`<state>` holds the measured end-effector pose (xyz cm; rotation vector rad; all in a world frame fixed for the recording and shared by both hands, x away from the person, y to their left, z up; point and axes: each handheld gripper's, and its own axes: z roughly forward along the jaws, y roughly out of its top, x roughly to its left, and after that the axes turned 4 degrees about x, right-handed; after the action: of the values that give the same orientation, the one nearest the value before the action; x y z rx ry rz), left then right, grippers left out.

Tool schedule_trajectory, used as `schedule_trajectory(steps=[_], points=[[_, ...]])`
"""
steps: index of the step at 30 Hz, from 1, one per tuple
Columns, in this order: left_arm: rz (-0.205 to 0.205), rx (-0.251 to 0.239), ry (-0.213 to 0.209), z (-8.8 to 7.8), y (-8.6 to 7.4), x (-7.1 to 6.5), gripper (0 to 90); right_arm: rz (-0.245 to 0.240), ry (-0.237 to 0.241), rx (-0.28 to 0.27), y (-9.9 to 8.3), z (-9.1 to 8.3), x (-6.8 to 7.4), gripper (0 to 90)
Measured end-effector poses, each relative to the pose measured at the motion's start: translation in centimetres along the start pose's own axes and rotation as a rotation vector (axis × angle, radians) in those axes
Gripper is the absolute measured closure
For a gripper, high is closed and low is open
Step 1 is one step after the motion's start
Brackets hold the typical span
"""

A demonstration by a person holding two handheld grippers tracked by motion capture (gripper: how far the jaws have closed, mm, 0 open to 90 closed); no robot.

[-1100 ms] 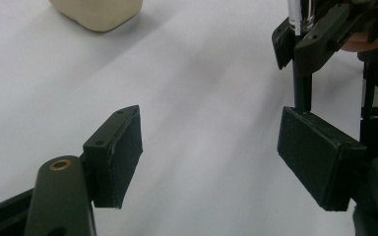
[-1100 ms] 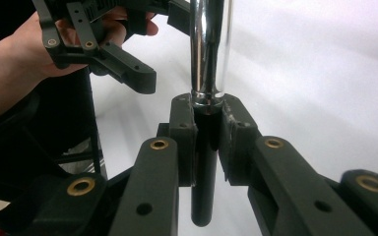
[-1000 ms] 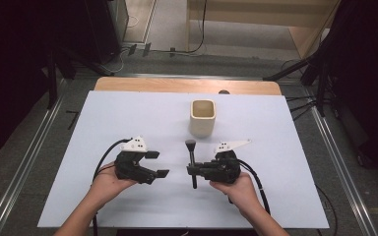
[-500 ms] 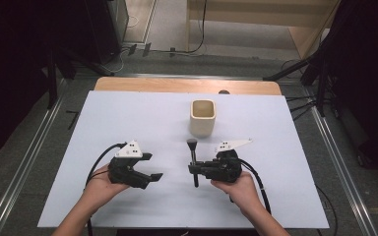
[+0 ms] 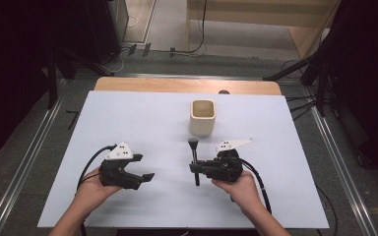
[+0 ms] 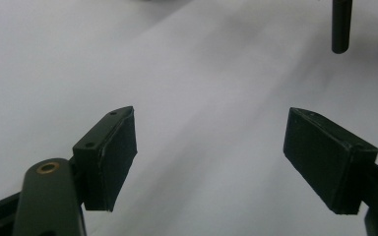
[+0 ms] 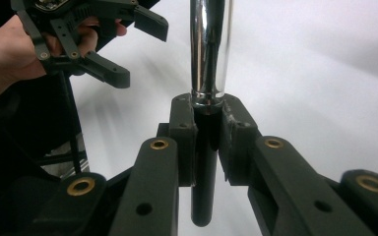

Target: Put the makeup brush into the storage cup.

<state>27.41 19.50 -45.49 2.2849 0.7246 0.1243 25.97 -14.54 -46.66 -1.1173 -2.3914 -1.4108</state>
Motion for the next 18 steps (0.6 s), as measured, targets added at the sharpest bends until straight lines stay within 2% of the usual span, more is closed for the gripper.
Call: schedule_trajectory(steps=[6, 18], points=[[-0.028, 0.001, 0.016, -0.46, -0.64, 0.37, 20.9, -0.009, -0.016, -0.005, 0.04, -0.12, -0.06, 79.6], [-0.039, -0.006, 0.014, -0.58, -0.82, 0.63, 20.8, -0.014, -0.055, -0.032, 0.43, -0.94, -0.45, 79.6]])
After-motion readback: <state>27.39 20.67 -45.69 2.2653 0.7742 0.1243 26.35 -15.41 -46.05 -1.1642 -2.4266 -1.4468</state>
